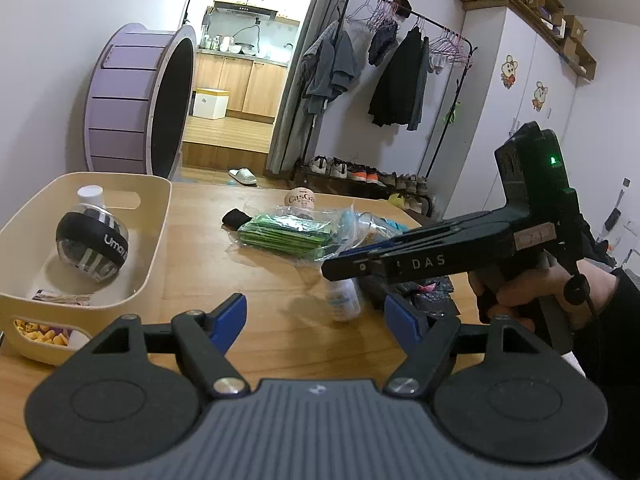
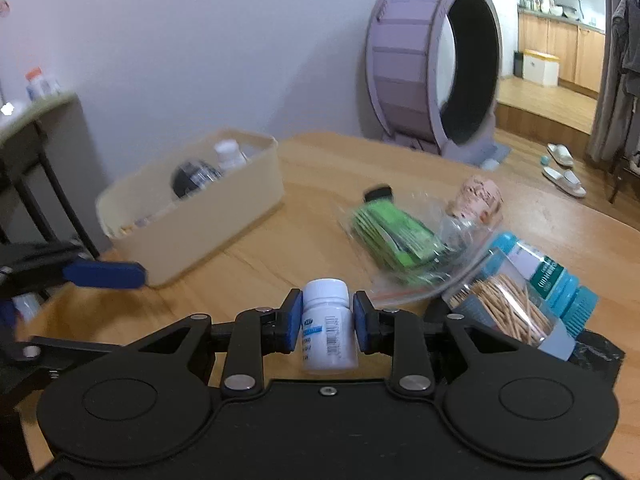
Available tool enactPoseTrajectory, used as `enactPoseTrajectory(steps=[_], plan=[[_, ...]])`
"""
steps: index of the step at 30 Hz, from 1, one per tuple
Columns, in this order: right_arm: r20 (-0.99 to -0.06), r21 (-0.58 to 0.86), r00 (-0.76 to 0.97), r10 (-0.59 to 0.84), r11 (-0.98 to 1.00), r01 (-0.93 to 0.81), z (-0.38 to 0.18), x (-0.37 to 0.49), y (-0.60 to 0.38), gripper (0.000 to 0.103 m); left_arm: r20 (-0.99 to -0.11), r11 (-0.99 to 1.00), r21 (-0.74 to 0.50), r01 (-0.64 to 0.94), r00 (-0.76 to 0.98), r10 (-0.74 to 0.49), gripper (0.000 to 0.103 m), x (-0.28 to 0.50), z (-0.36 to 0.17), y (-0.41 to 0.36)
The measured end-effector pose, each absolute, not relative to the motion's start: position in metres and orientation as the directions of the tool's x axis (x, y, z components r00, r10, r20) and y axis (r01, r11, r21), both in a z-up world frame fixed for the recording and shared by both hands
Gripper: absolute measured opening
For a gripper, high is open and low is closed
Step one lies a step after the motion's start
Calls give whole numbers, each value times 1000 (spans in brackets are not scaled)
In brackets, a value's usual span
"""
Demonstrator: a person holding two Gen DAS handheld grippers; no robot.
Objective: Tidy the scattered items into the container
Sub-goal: 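Close the right gripper around the small white pill bottle, then lift the white pill bottle off the table with the right gripper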
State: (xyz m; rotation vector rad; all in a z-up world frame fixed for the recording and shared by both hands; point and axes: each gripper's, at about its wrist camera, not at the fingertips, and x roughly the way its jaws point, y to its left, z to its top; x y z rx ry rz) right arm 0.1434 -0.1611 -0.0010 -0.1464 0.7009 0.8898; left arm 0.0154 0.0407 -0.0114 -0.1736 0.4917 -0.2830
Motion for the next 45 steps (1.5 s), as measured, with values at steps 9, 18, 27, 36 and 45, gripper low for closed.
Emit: enactPoseTrajectory(steps=[9, 18, 27, 36, 45], plan=[[-633, 166, 428, 645, 653, -739, -2, 145, -166, 27, -437, 945, -233, 228, 844, -311, 75, 15, -11, 41], [-660, 146, 401, 635, 632, -761, -6, 153, -137, 43, -435, 945, -227, 237, 843, -316, 75, 12, -11, 38], [-709, 120, 396, 584, 653, -748, -29, 160, -122, 37, -438, 944, -233, 235, 841, -317, 75, 12, -11, 39], [-653, 180, 415, 633, 663, -727, -16, 154, -140, 27, -434, 944, -233, 233, 844, -316, 75, 13, -10, 40], [-596, 221, 433, 676, 657, -721, -9, 141, -169, 27, -440, 945, -227, 235, 841, -315, 75, 14, -13, 36]])
